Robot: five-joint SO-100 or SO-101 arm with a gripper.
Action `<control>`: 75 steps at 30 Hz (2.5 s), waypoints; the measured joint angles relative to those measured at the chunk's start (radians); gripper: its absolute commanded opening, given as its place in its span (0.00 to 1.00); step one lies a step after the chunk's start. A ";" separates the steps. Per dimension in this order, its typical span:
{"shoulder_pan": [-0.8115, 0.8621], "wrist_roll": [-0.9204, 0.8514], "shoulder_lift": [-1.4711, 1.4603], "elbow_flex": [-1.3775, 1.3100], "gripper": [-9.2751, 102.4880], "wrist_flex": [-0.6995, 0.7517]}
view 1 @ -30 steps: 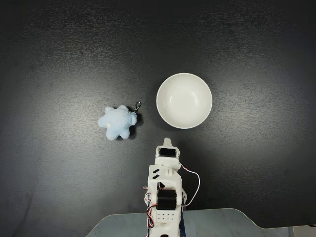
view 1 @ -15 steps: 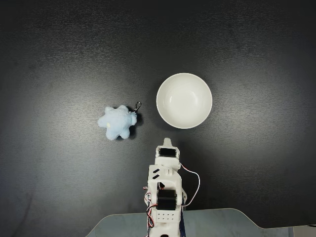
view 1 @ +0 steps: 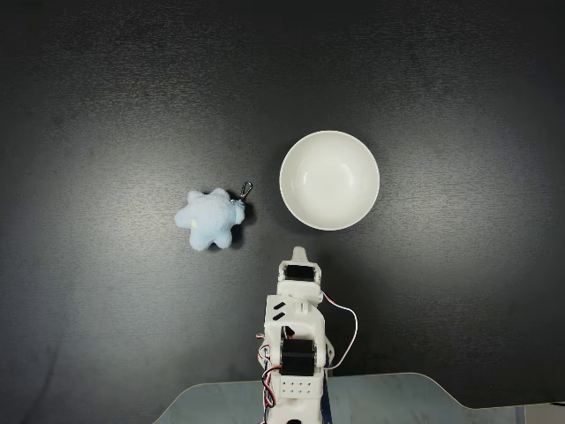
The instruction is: Grasp a skyblue doll and put it in the white bowl.
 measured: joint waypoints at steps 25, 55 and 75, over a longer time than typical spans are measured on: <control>0.000 0.000 0.000 0.000 0.08 0.000; 0.000 0.008 -0.618 -0.359 0.08 -0.456; -0.172 -0.456 -0.696 -0.706 0.08 -0.440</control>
